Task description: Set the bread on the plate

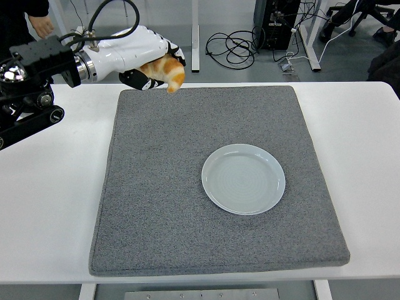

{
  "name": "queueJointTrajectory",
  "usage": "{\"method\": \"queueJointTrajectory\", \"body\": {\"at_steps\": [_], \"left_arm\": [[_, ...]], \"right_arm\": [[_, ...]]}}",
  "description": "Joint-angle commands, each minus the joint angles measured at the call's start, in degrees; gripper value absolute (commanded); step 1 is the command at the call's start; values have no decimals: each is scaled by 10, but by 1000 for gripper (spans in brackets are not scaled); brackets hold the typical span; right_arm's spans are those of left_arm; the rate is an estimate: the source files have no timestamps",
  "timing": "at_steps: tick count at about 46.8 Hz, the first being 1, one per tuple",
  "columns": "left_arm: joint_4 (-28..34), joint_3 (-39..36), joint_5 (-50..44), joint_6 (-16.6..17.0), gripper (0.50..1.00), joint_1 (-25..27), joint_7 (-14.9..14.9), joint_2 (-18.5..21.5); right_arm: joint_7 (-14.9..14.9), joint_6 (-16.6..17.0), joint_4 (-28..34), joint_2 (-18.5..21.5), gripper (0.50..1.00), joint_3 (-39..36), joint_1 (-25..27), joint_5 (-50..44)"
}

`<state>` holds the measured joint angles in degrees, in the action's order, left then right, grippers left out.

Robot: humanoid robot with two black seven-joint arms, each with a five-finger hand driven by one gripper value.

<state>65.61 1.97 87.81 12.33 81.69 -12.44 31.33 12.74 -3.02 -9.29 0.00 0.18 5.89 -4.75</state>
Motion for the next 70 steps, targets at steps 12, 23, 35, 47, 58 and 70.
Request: {"method": "queueJointTrajectory", "body": {"at_steps": [12,23,35,47,58,70], "left_arm": [[0,-5,-2,-2,500,11,0,6],[0,-5,-2,-2,500,4,0,3],[0,-6,-2,-2,500,-2,-1,-2],[-11,-6,-3,-6,500,-2,-2,-59],[-43,-10,-1,-19,500,-1,0,-163],[-54,-47,-3,-18,500,5,2,-250]], "right_arm": [[0,0,0,0,1000,0,0,0],[0,-1,0,0,1000,0,0,0],[0,0,0,0,1000,0,0,0],[0,0,1,0,1000,0,0,0],[0,-1,1,0,1000,0,0,0],[0,0,1,0,1000,0,0,0]]}}
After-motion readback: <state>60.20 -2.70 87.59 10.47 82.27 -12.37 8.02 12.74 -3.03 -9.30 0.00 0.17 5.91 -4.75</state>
